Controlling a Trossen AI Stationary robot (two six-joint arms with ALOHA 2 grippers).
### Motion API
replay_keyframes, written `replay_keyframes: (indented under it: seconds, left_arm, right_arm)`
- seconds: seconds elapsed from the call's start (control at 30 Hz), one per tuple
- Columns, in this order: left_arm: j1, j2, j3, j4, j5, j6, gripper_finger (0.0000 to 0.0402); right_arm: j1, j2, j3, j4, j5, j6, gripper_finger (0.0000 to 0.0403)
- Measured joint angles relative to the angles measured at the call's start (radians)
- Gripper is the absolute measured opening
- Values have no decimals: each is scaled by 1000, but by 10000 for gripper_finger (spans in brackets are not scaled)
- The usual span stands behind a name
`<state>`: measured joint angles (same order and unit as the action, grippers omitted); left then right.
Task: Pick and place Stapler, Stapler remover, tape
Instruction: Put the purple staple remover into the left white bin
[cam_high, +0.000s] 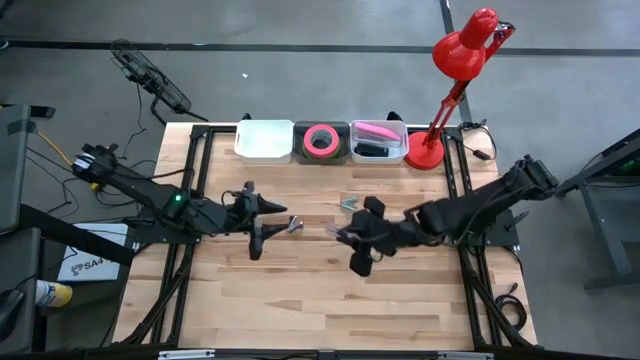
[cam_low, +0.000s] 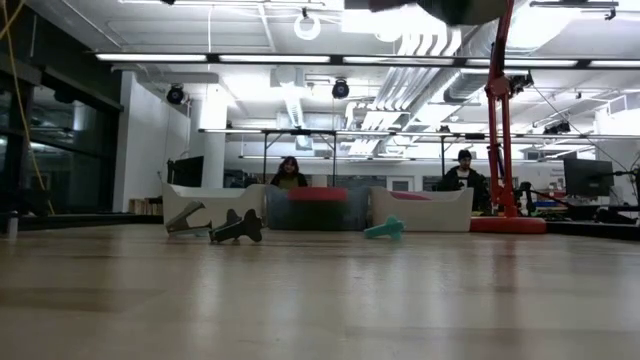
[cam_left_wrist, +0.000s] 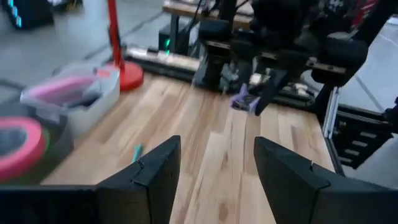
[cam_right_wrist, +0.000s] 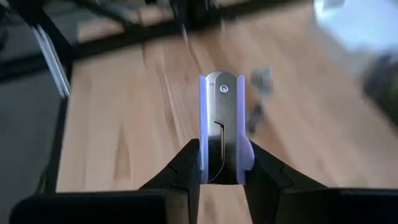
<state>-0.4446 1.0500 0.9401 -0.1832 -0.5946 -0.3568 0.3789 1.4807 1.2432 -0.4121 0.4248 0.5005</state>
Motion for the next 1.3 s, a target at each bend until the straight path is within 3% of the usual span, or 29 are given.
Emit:
replay_keyframes:
  seconds: [0.27,0.53,0.7,0.9,1.3]
  left_arm:
    - [0,66,0,227,-3,182,200]
    - [37,107,0,414,28,243,200]
    - [99,111,0,492,111,244,200]
    - [127,113,9,542,204,246,200]
    - [126,113,10,533,219,246,182]
  right_arm:
    - [-54,-1,132,89,0,-215,78]
    - [-88,9,93,351,-48,-331,78]
    - [-99,26,88,386,-65,-351,78]
    - [-99,26,88,395,-83,-371,78]
    - [-118,26,88,444,-129,-389,78]
